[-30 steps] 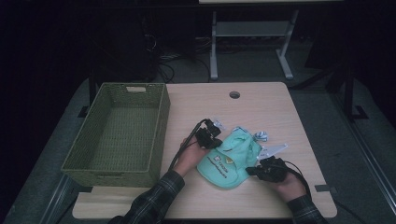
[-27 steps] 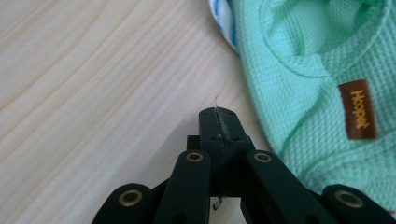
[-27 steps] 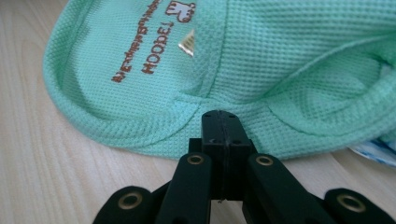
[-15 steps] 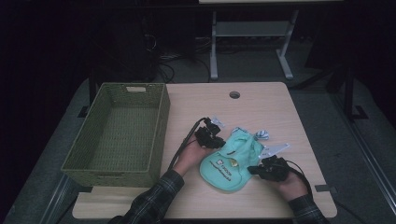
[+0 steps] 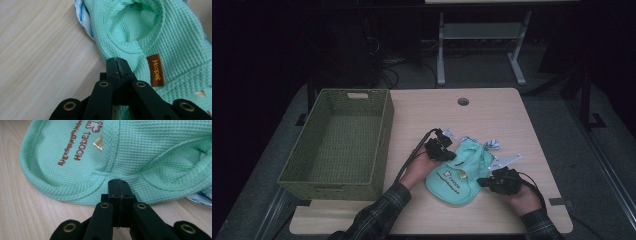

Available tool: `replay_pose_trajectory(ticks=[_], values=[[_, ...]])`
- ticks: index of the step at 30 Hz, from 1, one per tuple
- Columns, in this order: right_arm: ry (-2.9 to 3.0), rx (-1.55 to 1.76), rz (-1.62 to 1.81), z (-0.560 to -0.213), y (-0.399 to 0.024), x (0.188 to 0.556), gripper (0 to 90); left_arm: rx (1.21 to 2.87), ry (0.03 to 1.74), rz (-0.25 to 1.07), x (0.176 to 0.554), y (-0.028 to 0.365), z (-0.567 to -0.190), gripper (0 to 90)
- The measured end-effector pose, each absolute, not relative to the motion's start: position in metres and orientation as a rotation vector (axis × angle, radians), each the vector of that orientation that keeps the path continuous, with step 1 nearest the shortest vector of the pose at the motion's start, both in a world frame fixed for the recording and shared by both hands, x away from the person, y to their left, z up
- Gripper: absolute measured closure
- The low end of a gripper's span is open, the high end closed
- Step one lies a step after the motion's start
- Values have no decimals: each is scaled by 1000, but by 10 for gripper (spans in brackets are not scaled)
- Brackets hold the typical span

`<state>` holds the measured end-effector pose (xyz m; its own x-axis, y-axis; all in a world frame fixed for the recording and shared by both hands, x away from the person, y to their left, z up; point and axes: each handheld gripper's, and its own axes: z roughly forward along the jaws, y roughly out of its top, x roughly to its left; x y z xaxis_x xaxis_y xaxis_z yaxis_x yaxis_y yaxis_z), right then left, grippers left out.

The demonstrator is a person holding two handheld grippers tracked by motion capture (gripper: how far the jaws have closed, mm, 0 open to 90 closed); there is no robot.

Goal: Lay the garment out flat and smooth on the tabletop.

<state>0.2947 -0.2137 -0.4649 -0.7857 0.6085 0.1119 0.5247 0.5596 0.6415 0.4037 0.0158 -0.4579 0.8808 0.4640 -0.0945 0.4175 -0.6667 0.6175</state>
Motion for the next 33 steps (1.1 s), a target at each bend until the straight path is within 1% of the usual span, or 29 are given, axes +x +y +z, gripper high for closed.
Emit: replay_pose_trajectory(ticks=[2, 7, 9, 15, 18, 19, 20, 21, 24, 29, 33], values=[[2665, 979, 1030, -465, -213, 294, 900, 2409, 621, 116, 405, 16, -456, 897], [2666, 968, 1013, -464, -212, 294, 900, 2437, 646, 271, 414, 22, -449, 899], [2667, 972, 1012, -464, -212, 293, 900, 2434, 664, 301, 419, 24, -449, 899], [2667, 961, 1011, -464, -213, 294, 900, 2424, 669, 288, 417, 27, -451, 884], [2667, 967, 1015, -464, -212, 294, 900, 2401, 656, 279, 411, 29, -445, 824], [2666, 965, 1014, -464, -212, 294, 900, 2395, 649, 271, 408, 30, -443, 820], [2666, 961, 1014, -464, -212, 294, 900, 2395, 649, 271, 408, 30, -443, 820], [2666, 964, 1010, -464, -212, 294, 900, 2388, 630, 237, 403, 32, -442, 825], [2666, 965, 1009, -464, -212, 293, 900, 2430, 603, 176, 397, 32, -446, 894], [2660, 958, 1000, -463, -212, 294, 900, 2495, 582, 146, 388, 32, -452, 896], [2652, 969, 987, -463, -214, 295, 900, 2503, 574, 139, 381, 33, -452, 897]])
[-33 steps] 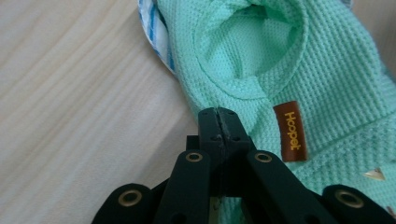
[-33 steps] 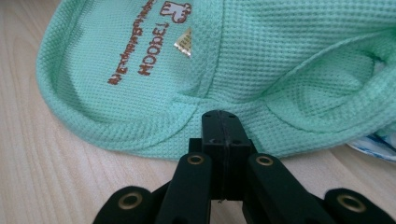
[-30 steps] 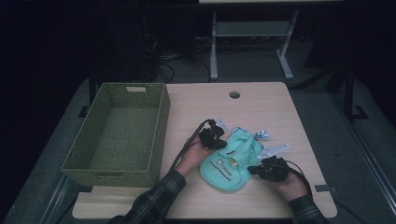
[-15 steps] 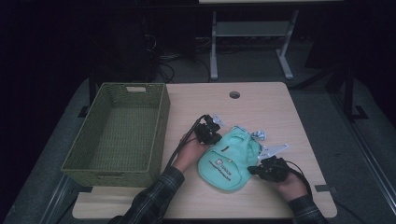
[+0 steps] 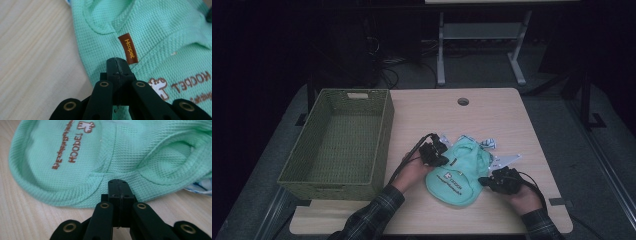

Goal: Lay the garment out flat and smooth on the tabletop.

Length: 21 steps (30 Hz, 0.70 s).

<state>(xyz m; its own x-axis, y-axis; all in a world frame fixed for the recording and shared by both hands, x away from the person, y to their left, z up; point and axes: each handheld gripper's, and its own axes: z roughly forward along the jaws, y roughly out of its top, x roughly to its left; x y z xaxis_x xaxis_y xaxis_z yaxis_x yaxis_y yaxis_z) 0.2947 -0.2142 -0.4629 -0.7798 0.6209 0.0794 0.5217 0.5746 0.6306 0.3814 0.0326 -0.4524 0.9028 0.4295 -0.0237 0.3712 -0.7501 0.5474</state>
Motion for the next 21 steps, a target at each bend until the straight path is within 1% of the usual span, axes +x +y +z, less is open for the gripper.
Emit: replay_pose_trajectory(ticks=[8, 21], values=[[2631, 994, 972, -463, -221, 298, 900, 2525, 543, 120, 366, 36, -451, 896], [2590, 1046, 946, -462, -236, 304, 900, 2523, 514, 51, 337, 32, -451, 897]])
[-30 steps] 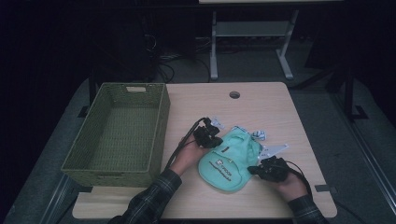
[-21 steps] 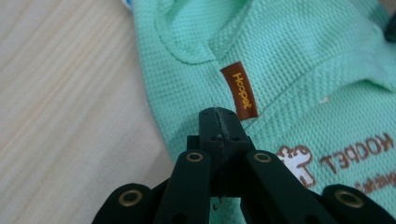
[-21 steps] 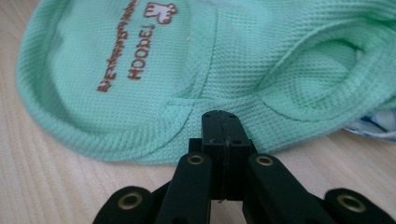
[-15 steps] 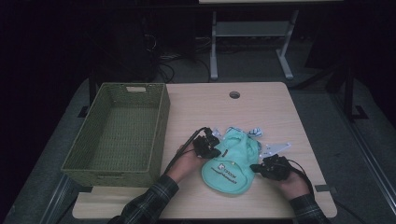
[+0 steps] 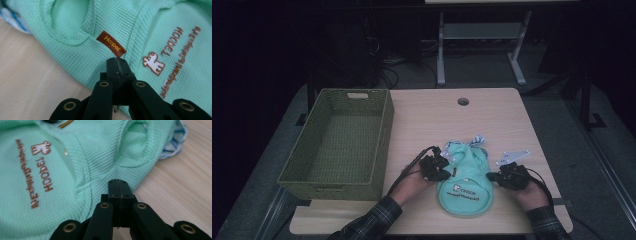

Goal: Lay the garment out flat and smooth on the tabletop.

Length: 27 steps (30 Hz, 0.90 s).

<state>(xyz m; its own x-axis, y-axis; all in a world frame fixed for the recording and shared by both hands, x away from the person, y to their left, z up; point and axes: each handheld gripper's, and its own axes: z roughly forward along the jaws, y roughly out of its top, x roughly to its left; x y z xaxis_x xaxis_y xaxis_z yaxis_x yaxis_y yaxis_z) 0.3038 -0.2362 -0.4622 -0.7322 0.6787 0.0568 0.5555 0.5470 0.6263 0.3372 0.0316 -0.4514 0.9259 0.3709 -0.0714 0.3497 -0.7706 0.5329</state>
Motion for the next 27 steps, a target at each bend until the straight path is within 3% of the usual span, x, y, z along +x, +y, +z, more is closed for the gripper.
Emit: replay_pose_trajectory(ticks=[27], values=[[2519, 1032, 1047, -432, -245, 325, 829, 2518, 536, 57, 333, 30, -452, 898]])
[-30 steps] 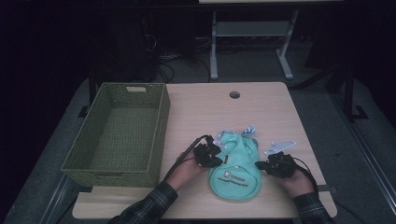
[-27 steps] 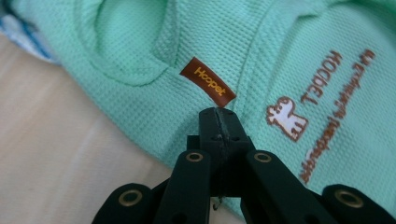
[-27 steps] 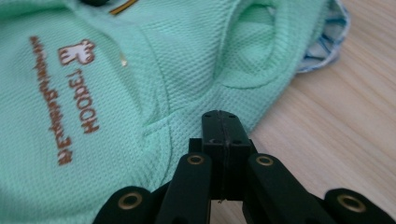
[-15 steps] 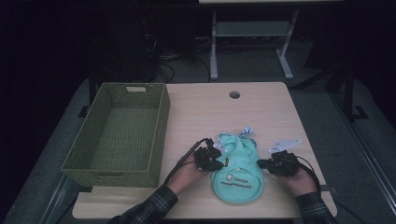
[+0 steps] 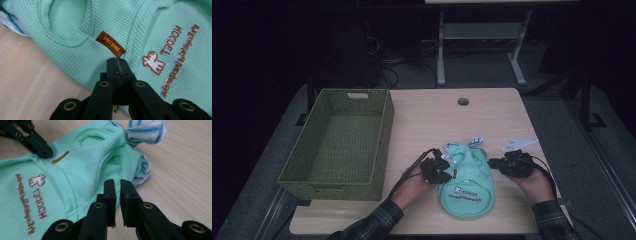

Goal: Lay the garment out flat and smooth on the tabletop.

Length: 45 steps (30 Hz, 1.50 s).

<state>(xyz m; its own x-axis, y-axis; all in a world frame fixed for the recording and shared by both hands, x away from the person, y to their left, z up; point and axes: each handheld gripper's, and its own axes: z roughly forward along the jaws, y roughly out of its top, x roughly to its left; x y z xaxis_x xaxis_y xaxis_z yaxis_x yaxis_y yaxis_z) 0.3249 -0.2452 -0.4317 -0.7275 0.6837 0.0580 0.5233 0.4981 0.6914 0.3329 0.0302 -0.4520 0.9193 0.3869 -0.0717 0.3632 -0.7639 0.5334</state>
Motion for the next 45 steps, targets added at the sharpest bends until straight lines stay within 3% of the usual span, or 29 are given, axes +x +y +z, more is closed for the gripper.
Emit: replay_pose_trajectory(ticks=[21, 32, 40, 45], values=[[2512, 1080, 1086, -431, -238, 380, 837, 2525, 534, 53, 334, 31, -452, 898], [2532, 1154, 1080, -454, -235, 391, 856, 2516, 543, 45, 335, 31, -452, 898], [2574, 1149, 1134, -463, -230, 392, 783, 2518, 540, 44, 335, 31, -452, 898], [2591, 1119, 1081, -467, -225, 390, 811, 2518, 540, 45, 335, 31, -452, 898]])
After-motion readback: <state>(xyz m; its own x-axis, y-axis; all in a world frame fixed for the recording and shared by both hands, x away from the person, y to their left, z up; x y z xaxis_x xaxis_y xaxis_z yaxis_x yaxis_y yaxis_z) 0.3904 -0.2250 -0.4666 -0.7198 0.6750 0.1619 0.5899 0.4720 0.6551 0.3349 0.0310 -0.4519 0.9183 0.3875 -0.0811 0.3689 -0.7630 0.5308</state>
